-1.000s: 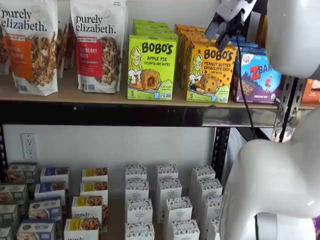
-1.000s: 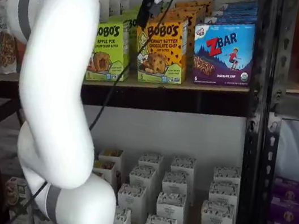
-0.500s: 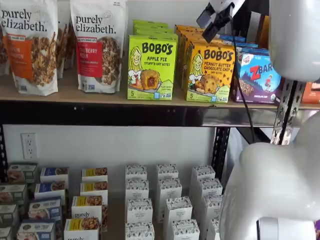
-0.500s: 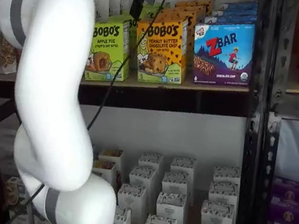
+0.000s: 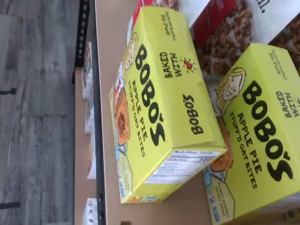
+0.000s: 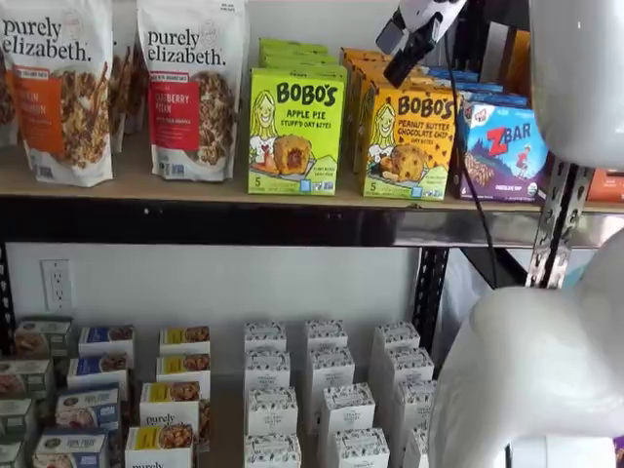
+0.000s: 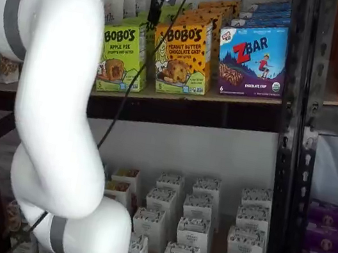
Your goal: Pick up the orange box on the top shelf, the fifth box from the left
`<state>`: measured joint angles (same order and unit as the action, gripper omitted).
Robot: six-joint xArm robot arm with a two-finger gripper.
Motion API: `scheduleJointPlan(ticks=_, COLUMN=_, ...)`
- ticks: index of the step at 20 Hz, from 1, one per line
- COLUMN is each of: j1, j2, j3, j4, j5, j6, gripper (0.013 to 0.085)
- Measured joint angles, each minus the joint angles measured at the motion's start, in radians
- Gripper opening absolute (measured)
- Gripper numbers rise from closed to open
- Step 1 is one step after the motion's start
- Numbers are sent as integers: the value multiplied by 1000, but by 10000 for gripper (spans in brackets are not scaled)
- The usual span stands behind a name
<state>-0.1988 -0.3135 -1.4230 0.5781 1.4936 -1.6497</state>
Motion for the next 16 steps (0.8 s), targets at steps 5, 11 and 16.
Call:
scheduleJointPlan(ticks=5, j1=16, j2=-16, j3=41, j4=-19, j5=-54, j6=-4, gripper=850)
scheduleJointPlan(ticks=11, j1=20, j2=-12, j3=45, j4=-55, j5=-64, j6=-12, gripper=850)
scheduleJointPlan(ticks=16, j1=22, j2=-7, j3=40, j4=-102, j5=-67, j6=-21, gripper=850)
